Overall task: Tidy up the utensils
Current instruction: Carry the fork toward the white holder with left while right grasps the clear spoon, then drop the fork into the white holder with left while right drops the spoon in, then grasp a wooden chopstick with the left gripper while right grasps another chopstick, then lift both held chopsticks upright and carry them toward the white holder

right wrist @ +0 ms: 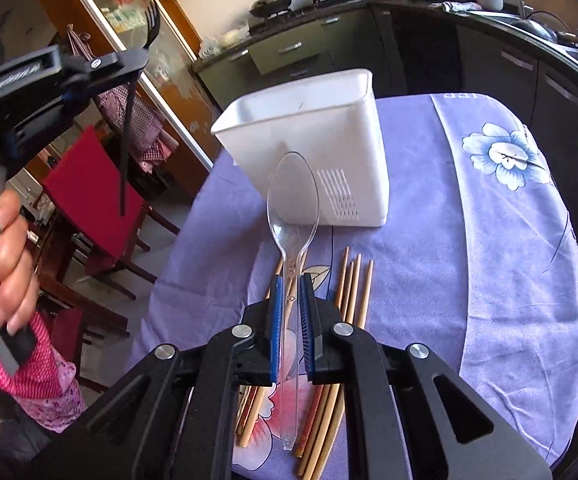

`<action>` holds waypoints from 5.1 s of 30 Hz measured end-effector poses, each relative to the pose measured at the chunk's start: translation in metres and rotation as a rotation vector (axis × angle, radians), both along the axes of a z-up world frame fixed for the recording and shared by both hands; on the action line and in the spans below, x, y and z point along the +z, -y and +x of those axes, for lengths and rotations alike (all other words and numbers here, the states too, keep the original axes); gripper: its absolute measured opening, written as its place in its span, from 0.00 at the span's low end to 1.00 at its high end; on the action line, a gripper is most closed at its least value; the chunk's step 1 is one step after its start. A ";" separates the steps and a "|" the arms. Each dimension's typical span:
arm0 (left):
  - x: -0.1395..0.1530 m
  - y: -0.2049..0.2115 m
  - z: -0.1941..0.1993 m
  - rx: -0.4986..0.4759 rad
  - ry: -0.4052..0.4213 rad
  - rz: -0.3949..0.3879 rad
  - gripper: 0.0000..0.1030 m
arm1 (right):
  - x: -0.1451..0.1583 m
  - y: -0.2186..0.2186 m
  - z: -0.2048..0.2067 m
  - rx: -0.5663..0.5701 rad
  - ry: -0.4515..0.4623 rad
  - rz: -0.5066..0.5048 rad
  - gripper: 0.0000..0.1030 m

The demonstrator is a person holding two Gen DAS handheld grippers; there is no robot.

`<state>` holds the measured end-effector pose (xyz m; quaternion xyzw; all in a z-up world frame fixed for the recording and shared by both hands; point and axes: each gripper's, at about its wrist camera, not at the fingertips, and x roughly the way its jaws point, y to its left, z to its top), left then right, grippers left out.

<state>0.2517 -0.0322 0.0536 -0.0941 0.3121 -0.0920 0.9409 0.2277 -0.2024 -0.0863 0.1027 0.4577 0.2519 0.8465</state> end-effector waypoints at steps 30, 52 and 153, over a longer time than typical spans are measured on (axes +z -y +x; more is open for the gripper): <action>-0.082 0.025 0.062 0.053 0.211 0.126 0.22 | 0.106 0.013 0.038 -0.142 0.410 0.052 0.09; -0.057 -0.028 -0.028 0.071 0.154 0.120 0.34 | 0.052 -0.050 0.140 -0.219 0.520 -0.142 0.09; -0.134 -0.002 -0.032 -0.087 -0.423 0.264 0.06 | 0.033 0.013 -0.029 -0.002 0.170 -0.172 0.07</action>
